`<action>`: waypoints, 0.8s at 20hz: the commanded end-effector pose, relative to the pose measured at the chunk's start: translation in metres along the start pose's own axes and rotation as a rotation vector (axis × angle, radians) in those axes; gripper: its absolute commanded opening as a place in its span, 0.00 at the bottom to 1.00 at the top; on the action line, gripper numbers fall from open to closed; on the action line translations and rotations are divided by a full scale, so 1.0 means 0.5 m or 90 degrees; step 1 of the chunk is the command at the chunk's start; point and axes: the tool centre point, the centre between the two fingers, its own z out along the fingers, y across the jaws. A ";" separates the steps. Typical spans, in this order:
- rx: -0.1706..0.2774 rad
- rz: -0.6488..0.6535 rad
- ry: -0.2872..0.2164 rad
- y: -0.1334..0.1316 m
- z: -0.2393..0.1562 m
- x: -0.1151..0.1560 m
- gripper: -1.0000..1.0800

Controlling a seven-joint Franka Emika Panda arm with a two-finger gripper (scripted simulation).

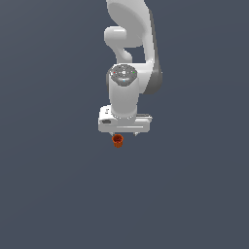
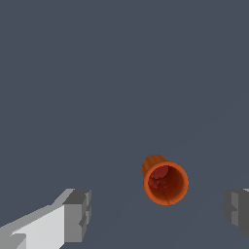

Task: Pick up the object and move it to a goal position.

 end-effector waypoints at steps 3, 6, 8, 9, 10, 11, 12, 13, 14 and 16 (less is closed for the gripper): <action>-0.001 0.003 0.001 0.005 -0.002 0.001 0.96; -0.006 0.020 0.006 0.031 -0.011 0.005 0.96; -0.010 0.033 0.010 0.053 -0.021 0.008 0.96; -0.012 0.037 0.011 0.061 -0.025 0.010 0.96; -0.013 0.040 0.012 0.065 -0.028 0.011 0.96; -0.013 0.041 0.012 0.068 -0.031 0.011 0.96; -0.013 0.041 0.012 0.068 -0.032 0.012 0.96; -0.013 0.041 0.012 0.067 -0.031 0.011 0.96; -0.013 0.040 0.011 0.065 -0.030 0.011 0.96; -0.012 0.040 0.012 0.064 -0.024 0.009 0.96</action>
